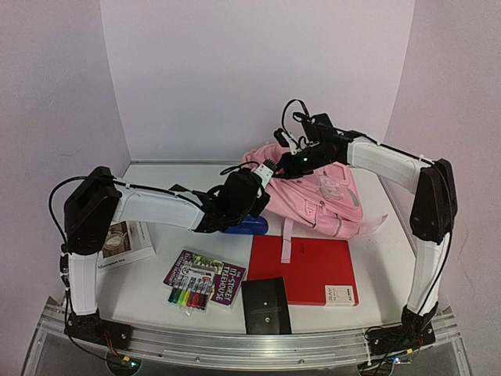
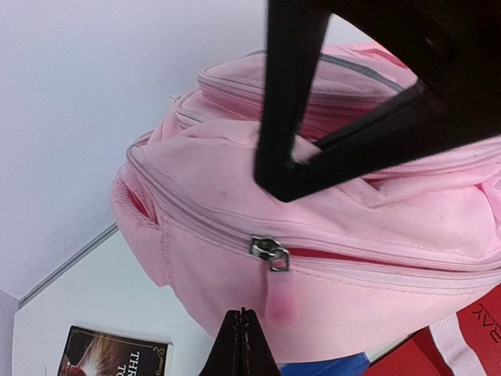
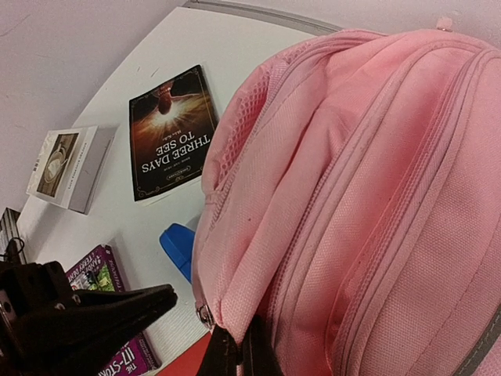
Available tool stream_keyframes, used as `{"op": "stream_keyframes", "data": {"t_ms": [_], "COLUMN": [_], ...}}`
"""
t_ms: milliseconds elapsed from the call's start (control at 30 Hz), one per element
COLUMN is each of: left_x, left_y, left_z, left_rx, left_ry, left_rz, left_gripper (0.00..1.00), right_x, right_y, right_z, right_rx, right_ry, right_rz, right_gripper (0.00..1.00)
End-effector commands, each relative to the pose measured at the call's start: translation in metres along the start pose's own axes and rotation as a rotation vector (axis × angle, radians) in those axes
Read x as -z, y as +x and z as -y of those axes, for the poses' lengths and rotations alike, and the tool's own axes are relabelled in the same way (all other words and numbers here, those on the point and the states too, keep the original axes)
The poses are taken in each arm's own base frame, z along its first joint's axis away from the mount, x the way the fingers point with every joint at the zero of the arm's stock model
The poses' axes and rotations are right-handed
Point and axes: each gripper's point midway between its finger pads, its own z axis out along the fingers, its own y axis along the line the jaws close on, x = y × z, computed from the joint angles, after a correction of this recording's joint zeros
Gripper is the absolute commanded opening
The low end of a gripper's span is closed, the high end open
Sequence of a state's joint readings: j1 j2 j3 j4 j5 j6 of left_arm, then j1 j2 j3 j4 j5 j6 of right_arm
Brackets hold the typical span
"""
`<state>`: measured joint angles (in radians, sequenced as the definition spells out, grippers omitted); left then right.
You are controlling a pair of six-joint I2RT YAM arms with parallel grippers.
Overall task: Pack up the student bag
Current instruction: Unzip the student bag at the center of the board.
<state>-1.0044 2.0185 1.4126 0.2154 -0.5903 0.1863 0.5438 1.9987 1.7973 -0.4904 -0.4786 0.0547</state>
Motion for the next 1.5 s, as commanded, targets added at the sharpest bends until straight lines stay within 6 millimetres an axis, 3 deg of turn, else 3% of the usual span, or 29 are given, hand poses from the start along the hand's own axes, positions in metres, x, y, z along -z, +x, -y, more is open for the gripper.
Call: {"op": "stream_keyframes", "data": {"t_ms": [0, 100, 233, 400, 500, 833, 1067, 1267, 1467], "left_x": [0.018, 0.019, 0.025, 0.026, 0.022, 0.003, -0.016, -0.025, -0.010], "left_y": [-0.037, -0.039, -0.043, -0.043, -0.039, -0.029, -0.017, -0.012, -0.022], "left_z": [-0.035, -0.035, -0.024, -0.012, -0.003, 0.016, 0.009, -0.009, -0.014], "left_rx": [0.140, 0.161, 0.190, 0.194, 0.191, 0.173, 0.176, 0.201, 0.221], "left_ry": [-0.008, 0.031, 0.121, 0.187, 0.219, 0.267, 0.217, 0.156, 0.191], "left_rz": [0.081, 0.088, 0.113, 0.119, 0.102, 0.056, 0.001, -0.024, 0.023], "left_gripper": [0.00, 0.00, 0.10, 0.35, 0.41, 0.40, 0.36, 0.23, 0.09], "right_x": [0.034, 0.032, 0.032, 0.034, 0.036, 0.039, 0.042, 0.039, 0.035], "right_y": [-0.041, -0.038, -0.040, -0.044, -0.046, -0.044, -0.045, -0.040, -0.036], "right_z": [-0.022, -0.021, -0.023, -0.025, -0.026, -0.032, -0.037, -0.038, -0.032], "right_rx": [0.094, 0.090, 0.081, 0.065, 0.059, 0.046, 0.042, 0.042, 0.059], "right_ry": [-0.027, -0.029, -0.042, -0.046, -0.052, -0.081, -0.100, -0.116, -0.093], "right_rz": [0.145, 0.136, 0.140, 0.148, 0.153, 0.150, 0.153, 0.138, 0.130], "right_gripper": [0.00, 0.00, 0.00, 0.00, 0.00, 0.00, 0.00, 0.00, 0.00]}}
